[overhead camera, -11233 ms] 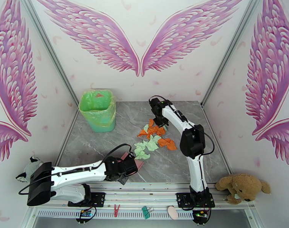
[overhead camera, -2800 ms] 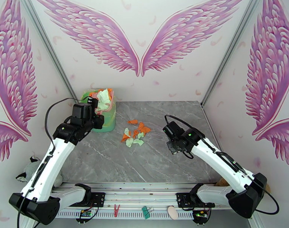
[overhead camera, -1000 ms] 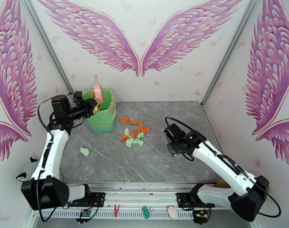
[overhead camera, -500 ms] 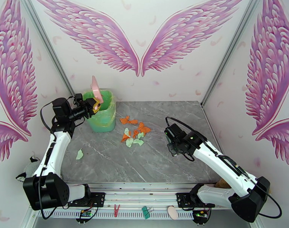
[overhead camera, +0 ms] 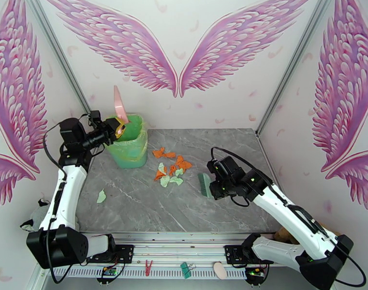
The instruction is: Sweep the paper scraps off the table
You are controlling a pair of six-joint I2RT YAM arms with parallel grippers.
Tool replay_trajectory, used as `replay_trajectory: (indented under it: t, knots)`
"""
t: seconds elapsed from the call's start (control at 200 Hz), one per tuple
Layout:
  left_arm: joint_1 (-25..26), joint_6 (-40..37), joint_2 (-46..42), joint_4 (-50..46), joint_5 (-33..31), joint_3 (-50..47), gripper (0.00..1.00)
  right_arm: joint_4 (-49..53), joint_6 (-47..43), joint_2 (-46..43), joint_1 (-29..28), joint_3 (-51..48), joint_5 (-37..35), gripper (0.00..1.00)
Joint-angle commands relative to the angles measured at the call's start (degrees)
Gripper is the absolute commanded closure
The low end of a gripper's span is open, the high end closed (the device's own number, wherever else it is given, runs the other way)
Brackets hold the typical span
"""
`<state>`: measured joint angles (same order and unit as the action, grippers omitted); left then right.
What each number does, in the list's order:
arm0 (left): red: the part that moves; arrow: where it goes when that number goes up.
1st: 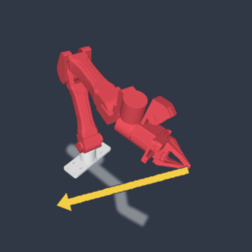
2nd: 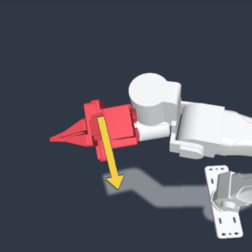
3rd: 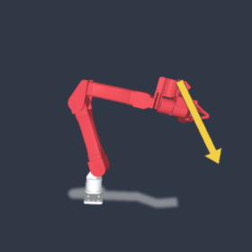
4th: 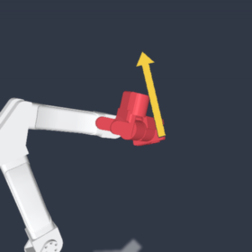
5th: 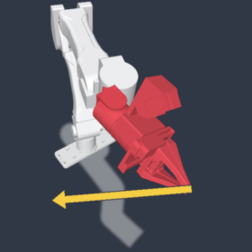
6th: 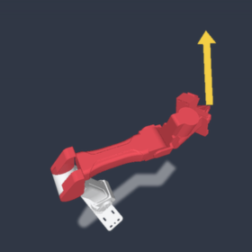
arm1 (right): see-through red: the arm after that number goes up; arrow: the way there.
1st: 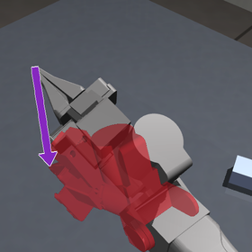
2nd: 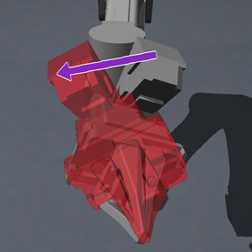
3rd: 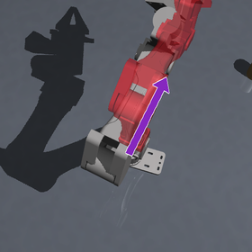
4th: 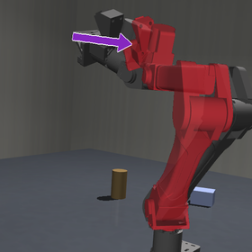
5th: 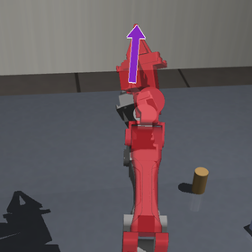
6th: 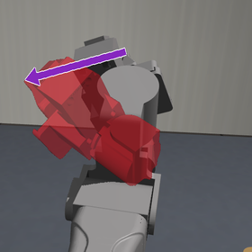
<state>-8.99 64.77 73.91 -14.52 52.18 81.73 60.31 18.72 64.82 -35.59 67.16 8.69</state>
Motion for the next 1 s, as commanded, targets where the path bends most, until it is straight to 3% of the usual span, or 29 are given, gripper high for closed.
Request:
replay_trajectory:
  t: [0.0,0.135,0.29,0.56,0.995]
  knots:
    - [-0.06,-20.02,-2.54,-21.16,-4.94,7.55,1.00,-15.36,8.63,2.05,-2.70,-0.50,17.66,1.00]
    - [0.20,-31.94,-2.54,-34.21,-10.60,12.90,1.00,-29.08,17.22,8.63,-7.83,-0.35,20.66,1.00]
    - [0.13,-36.81,-3.41,-38.57,-11.77,12.53,1.00,-42.54,26.56,21.42,-13.05,4.22,22.26,1.00]
    - [0.22,-38.08,-6.27,-38.56,-11.17,8.02,1.00,-46.34,31.07,44.83,-22.05,24.56,25.42,1.00]
    - [0.64,-37.64,-7.14,-36.60,-9.41,5.58,1.00,-52.87,41.56,66.47,-25.80,41.26,32.06,1.00]
